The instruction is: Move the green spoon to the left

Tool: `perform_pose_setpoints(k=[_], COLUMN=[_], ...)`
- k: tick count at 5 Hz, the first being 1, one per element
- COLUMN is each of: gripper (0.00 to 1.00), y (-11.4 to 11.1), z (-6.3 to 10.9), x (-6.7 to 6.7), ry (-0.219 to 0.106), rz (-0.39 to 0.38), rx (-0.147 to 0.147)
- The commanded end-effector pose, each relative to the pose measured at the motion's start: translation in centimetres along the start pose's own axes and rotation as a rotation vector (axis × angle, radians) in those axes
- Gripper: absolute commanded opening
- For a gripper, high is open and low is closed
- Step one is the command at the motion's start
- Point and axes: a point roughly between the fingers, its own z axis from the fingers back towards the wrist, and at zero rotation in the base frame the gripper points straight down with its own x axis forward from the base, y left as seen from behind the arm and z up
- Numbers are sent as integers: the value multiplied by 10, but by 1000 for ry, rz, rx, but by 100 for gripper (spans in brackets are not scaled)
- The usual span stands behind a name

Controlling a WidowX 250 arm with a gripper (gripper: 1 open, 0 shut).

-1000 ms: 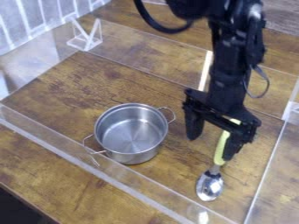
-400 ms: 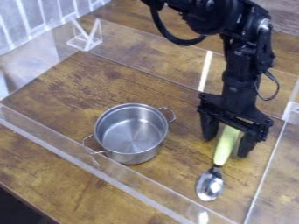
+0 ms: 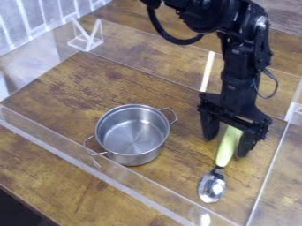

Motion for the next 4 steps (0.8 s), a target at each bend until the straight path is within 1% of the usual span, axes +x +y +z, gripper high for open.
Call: perform_pose_setpoints(k=[1, 2, 3, 4], gripper=[100, 100, 100, 100], y=[14, 5, -6, -2], z=[14, 11, 9, 8], x=[21, 27, 30, 18], ry=[-44, -40, -28, -11], rz=[-8, 22, 51, -5], rx=[-10, -17, -23, -34])
